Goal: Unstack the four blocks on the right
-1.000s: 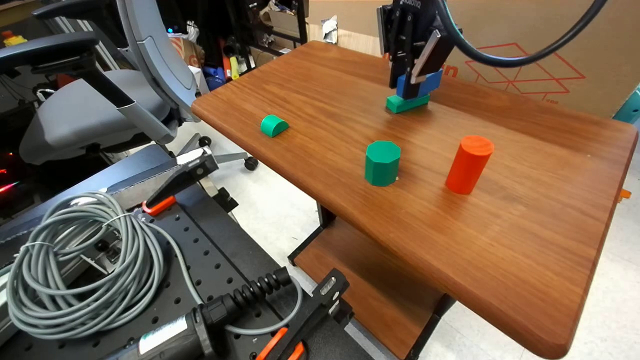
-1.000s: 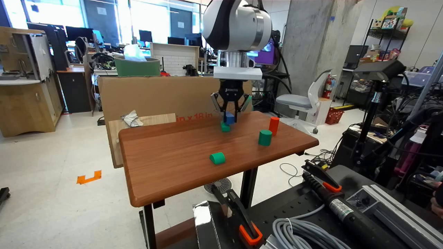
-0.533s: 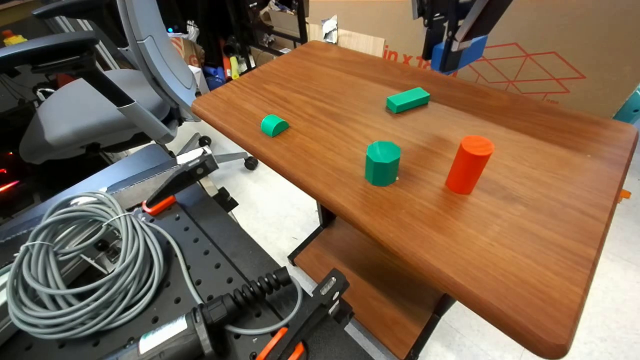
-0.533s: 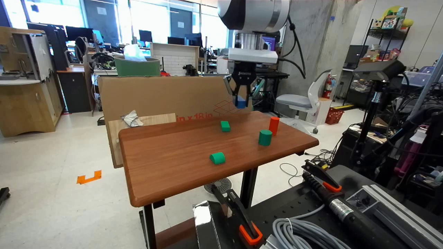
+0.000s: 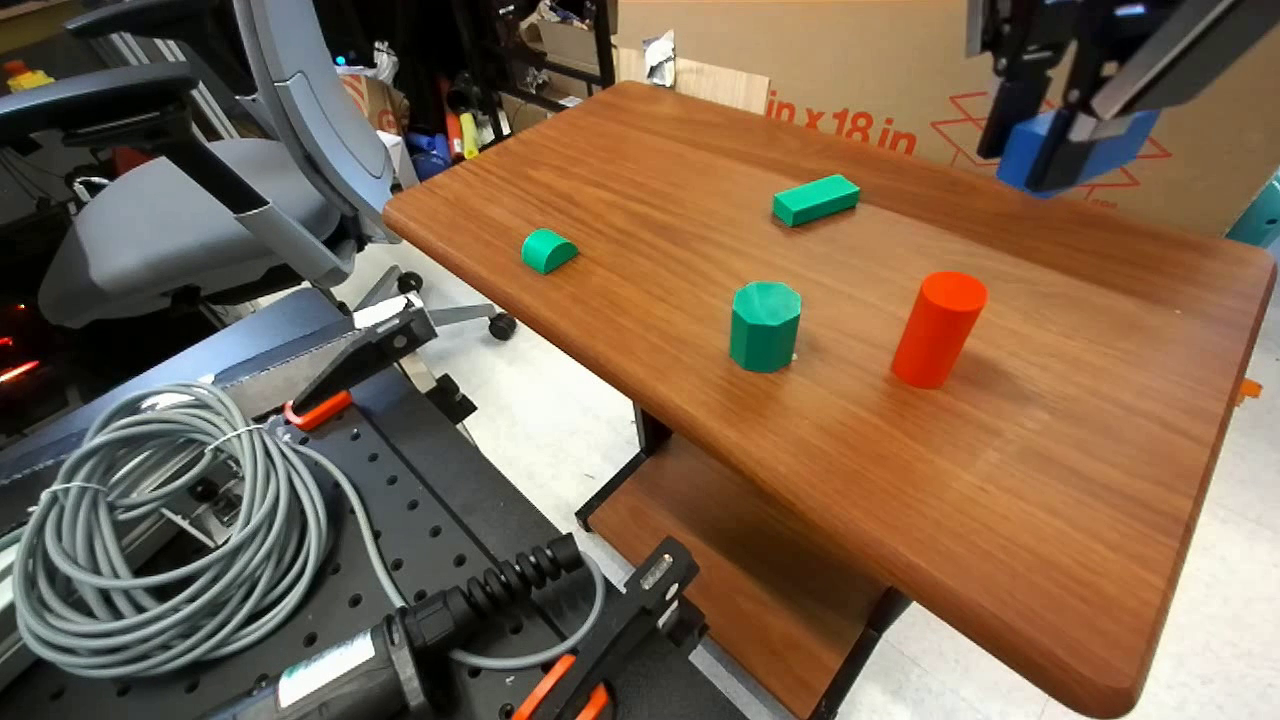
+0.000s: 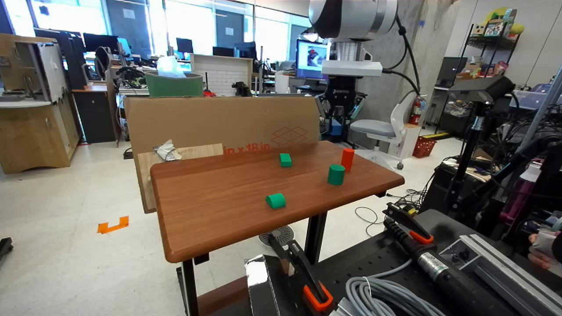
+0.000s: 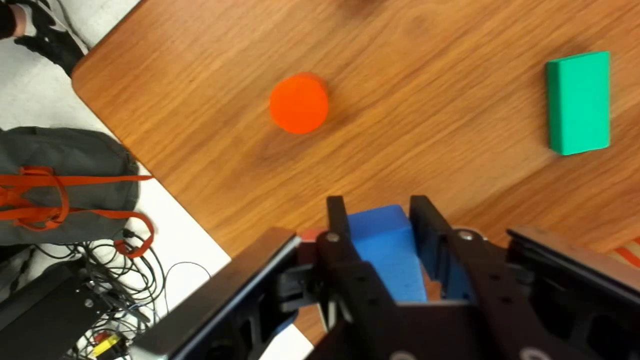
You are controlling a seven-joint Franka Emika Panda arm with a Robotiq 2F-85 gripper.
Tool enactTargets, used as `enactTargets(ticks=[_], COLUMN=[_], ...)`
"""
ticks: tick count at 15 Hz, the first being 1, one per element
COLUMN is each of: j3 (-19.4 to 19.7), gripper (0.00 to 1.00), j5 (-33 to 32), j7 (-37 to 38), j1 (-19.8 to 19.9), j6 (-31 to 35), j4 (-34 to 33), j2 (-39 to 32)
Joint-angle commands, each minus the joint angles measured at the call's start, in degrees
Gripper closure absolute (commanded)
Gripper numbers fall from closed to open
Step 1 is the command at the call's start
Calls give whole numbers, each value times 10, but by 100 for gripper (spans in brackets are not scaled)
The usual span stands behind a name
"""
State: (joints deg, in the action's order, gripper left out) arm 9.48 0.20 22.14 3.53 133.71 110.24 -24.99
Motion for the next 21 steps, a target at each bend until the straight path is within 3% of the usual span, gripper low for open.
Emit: enactTargets(ticks=[1, 9, 11, 13, 18, 21], j3=[16, 21, 22, 23, 20, 19], gripper=[89, 89, 38, 33, 1, 0], j5=[-8, -13, -13, -14, -11, -13], j7=[-2, -3, -1, -1, -12, -33], j1=[11, 9, 7, 6, 6, 8], j6=[-26, -43, -53, -58, -67, -71], j4=[-33, -119, -139, -154, -158, -123], j2=[-31, -124, -143, -156, -146, -88])
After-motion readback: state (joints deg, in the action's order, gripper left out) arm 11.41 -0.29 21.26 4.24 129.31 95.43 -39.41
